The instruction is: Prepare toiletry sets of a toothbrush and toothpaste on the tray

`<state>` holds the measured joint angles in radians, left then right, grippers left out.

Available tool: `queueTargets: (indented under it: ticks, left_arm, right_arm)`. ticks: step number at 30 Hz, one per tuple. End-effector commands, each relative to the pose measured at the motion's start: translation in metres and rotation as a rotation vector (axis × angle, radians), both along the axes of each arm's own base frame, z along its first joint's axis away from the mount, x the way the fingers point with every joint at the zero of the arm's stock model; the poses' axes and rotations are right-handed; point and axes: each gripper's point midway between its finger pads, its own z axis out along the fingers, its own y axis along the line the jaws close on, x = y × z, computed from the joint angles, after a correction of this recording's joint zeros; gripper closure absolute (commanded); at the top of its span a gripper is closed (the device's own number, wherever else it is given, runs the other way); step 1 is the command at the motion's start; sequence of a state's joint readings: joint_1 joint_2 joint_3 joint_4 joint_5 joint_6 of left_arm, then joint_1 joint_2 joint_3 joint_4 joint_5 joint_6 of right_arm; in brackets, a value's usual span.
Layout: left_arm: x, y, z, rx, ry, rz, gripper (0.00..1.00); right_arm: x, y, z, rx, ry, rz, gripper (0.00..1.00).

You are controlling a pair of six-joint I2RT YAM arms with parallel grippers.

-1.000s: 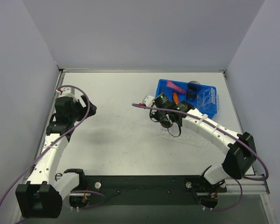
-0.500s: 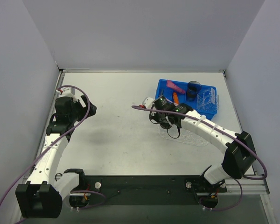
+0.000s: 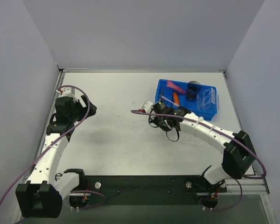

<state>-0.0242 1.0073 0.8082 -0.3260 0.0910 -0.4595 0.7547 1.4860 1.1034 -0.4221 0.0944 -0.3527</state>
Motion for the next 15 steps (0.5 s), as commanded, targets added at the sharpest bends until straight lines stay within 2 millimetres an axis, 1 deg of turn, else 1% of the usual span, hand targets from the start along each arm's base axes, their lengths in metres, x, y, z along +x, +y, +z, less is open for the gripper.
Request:
queueTargets:
  ticks: [1, 6, 13, 15]
  left_arm:
    - [0.0064, -0.0002, 0.013, 0.005, -0.04, -0.005, 0.09]
    - [0.0055, -0.0001, 0.0108, 0.0, -0.034, 0.0, 0.08]
    - [0.006, -0.0004, 0.0098, -0.001, -0.033, -0.002, 0.09]
    - [0.0061, -0.0007, 0.0094, -0.003, -0.031, -0.002, 0.09]
  right_arm:
    - [0.0103, -0.0001, 0.0079, -0.007, -0.072, -0.018, 1.0]
    - [0.0079, -0.0023, 0.003, -0.016, -0.064, -0.02, 1.0]
    - [0.0049, -0.0025, 0.0069, -0.016, -0.072, -0.024, 1.0]
    - [0.0043, -0.0019, 0.0079, -0.018, -0.072, -0.021, 0.97]
